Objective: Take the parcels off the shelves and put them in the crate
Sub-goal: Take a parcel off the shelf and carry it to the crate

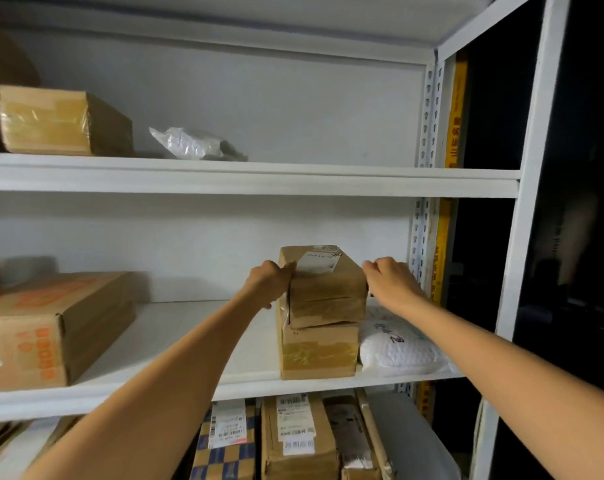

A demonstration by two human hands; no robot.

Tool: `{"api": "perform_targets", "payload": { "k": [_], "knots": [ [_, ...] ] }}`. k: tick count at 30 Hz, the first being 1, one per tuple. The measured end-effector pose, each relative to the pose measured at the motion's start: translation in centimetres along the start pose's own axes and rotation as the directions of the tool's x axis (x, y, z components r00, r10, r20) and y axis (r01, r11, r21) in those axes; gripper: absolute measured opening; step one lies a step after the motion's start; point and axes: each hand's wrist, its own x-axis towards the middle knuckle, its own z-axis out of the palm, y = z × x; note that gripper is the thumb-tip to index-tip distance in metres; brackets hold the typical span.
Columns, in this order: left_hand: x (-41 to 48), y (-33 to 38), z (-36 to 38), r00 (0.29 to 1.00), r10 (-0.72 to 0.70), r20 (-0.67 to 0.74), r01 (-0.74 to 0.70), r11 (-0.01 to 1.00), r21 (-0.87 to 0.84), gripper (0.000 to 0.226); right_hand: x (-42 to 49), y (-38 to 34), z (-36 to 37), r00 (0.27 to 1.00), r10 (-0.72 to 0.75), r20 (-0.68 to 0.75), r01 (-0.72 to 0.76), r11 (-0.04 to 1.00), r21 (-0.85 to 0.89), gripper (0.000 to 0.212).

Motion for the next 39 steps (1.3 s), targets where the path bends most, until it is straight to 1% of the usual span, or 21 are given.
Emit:
{"api": "perform_targets", "payload": {
  "k": [1, 3, 8, 9, 11, 12, 14, 16, 17, 18, 20, 21, 22, 24, 26, 28, 30, 32, 35, 37, 39],
  "knots": [
    [0.1, 0.4, 0.3, 0.999, -0.033, 0.043, 0.036, 0.997, -0.073, 0.053, 0.4, -0.3, 0.2, 0.999, 0.022, 0.029, -0.025, 0.996, 0.089, 0.045],
    [0.3, 0.7, 0.7, 0.994, -0.073, 0.081, 0.085, 0.985, -0.152, 0.055, 1.3, -0.8, 0.8, 0.995, 0.050, 0.083, -0.066, 0.978, 0.197, 0.050],
    [0.9, -0.7, 0.5, 0.975, -0.149, 0.164, 0.199, 0.915, -0.351, 0.050, 2.3, -0.1, 2.9, 0.970, 0.120, 0.213, -0.174, 0.951, 0.254, 0.055],
    [0.9, -0.8, 0.5, 0.975, -0.147, 0.169, 0.201, 0.909, -0.366, 0.049, 2.4, 0.1, 2.8, 0.960, 0.125, 0.250, -0.202, 0.928, 0.313, 0.056],
    [0.4, -0.6, 0.6, 0.977, -0.128, 0.172, 0.184, 0.912, -0.366, 0.048, 2.4, 0.1, 2.2, 0.928, 0.145, 0.344, -0.298, 0.844, 0.447, 0.053],
    [0.1, -0.5, 0.6, 0.979, -0.111, 0.171, 0.167, 0.919, -0.356, 0.048, 2.3, 0.1, 1.7, 0.913, 0.149, 0.380, -0.332, 0.813, 0.478, 0.049],
    [-0.6, -0.4, 0.4, 0.984, -0.061, 0.165, 0.115, 0.931, -0.347, 0.049, 1.8, -0.1, 0.9, 0.902, 0.140, 0.408, -0.344, 0.805, 0.483, 0.041],
    [-1.5, -0.7, 0.1, 0.986, 0.006, 0.166, 0.052, 0.938, -0.343, 0.048, 0.9, -0.3, 0.3, 0.905, 0.144, 0.400, -0.352, 0.783, 0.513, 0.042],
    [-2.0, -1.0, -0.2, 0.985, 0.039, 0.166, 0.022, 0.935, -0.354, 0.048, 0.2, -0.4, 0.0, 0.906, 0.153, 0.394, -0.361, 0.764, 0.534, 0.049],
    [-2.4, -1.3, -0.5, 0.985, 0.064, 0.159, 0.001, 0.925, -0.381, 0.051, -0.6, -0.6, 0.0, 0.908, 0.162, 0.386, -0.367, 0.750, 0.550, 0.061],
    [-3.5, -2.2, -1.6, 0.989, 0.070, 0.133, -0.003, 0.894, -0.447, 0.069, -2.4, -1.4, 0.2, 0.916, 0.183, 0.358, -0.369, 0.735, 0.568, 0.087],
    [-4.0, -2.7, -2.3, 0.992, 0.060, 0.114, 0.001, 0.881, -0.473, 0.080, -3.5, -2.1, 0.5, 0.920, 0.184, 0.345, -0.364, 0.727, 0.582, 0.094],
    [-4.5, -3.3, -3.1, 0.993, 0.055, 0.103, 0.002, 0.871, -0.491, 0.087, -4.5, -2.9, 0.9, 0.924, 0.183, 0.336, -0.361, 0.708, 0.607, 0.095],
    [-5.6, -4.7, -5.0, 0.992, 0.052, 0.118, 0.015, 0.861, -0.508, 0.093, -6.4, -4.6, 2.0, 0.925, 0.182, 0.333, -0.365, 0.666, 0.651, 0.088],
    [-6.8, -6.7, -6.9, 0.986, 0.046, 0.158, 0.037, 0.873, -0.486, 0.093, -8.5, -6.4, 3.4, 0.937, 0.159, 0.311, -0.334, 0.667, 0.666, 0.077],
    [-8.1, -9.0, -8.5, 0.981, 0.059, 0.183, 0.028, 0.898, -0.440, 0.081, -10.3, -7.8, 4.9, 0.948, 0.143, 0.286, -0.304, 0.680, 0.667, 0.082],
    [-9.5, -11.1, -10.0, 0.979, 0.084, 0.186, 0.003, 0.907, -0.422, 0.070, -11.9, -9.1, 6.1, 0.946, 0.143, 0.291, -0.310, 0.660, 0.684, 0.091],
    [-10.5, -13.1, -11.3, 0.979, 0.095, 0.178, -0.009, 0.902, -0.431, 0.068, -13.4, -10.2, 6.8, 0.944, 0.133, 0.302, -0.313, 0.651, 0.692, 0.091],
    [-11.3, -15.2, -12.3, 0.984, 0.128, 0.120, -0.065, 0.901, -0.429, 0.073, -14.9, -11.3, 7.6, 0.959, 0.117, 0.258, -0.265, 0.695, 0.668, 0.086],
    [-11.7, -16.1, -12.5, 0.988, 0.147, 0.041, -0.112, 0.883, -0.456, 0.072, -15.8, -11.9, 7.9, 0.965, 0.131, 0.226, -0.250, 0.717, 0.651, 0.094],
    [-12.4, -16.5, -12.9, 0.982, 0.188, -0.031, -0.179, 0.860, -0.478, 0.068, -16.3, -12.2, 8.1, 0.977, 0.112, 0.181, -0.205, 0.730, 0.653, 0.083]
  ]
}}
